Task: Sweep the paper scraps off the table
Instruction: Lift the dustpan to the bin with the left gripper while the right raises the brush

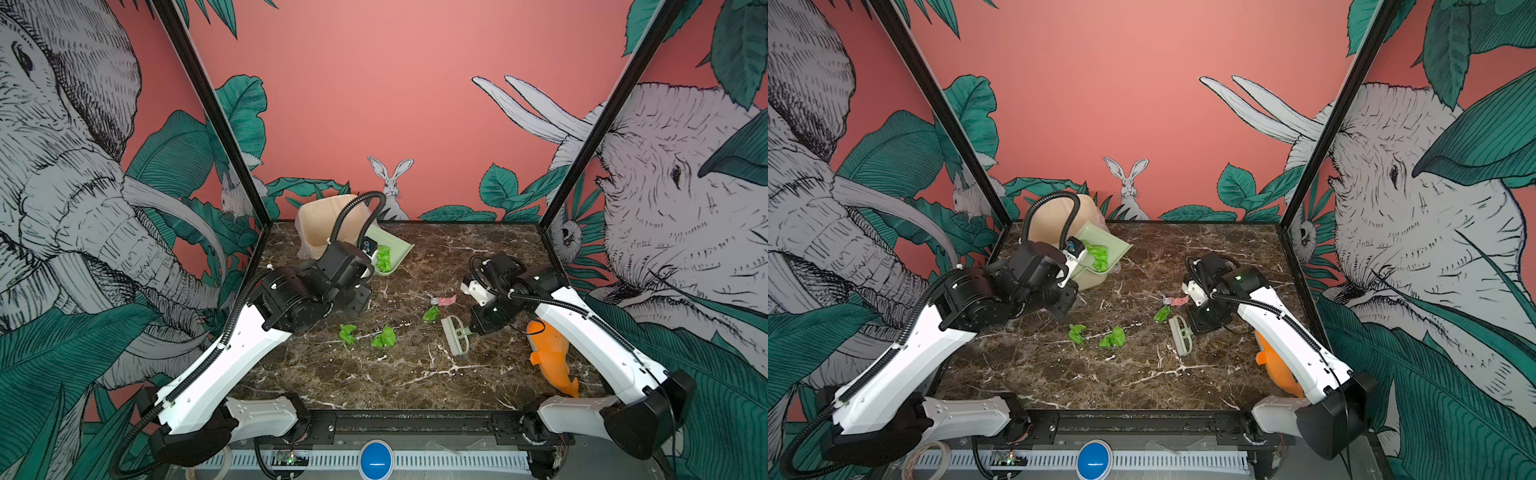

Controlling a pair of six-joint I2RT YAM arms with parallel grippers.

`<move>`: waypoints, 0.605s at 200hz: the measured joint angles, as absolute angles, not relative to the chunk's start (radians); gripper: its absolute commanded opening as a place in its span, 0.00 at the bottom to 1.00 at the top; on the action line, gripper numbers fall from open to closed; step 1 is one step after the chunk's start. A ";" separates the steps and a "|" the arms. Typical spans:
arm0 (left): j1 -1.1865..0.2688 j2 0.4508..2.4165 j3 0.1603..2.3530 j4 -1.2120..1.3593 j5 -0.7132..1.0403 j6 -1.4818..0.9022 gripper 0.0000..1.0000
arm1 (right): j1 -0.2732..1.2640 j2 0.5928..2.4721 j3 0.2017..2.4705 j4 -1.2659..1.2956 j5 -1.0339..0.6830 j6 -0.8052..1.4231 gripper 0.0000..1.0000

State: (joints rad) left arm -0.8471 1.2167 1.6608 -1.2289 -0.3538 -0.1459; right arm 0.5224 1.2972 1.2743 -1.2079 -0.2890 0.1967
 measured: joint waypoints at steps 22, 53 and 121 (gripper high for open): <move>-0.771 1.234 1.699 -1.228 -0.360 -0.118 0.01 | 0.521 1.302 1.274 -1.190 -0.297 0.194 0.00; -0.619 1.266 1.722 -1.203 -0.347 -0.070 0.00 | 0.521 1.302 1.274 -1.185 -0.304 0.194 0.00; -0.370 1.373 1.791 -1.164 -0.328 -0.006 0.01 | 0.514 1.277 1.272 -1.198 -0.304 0.194 0.00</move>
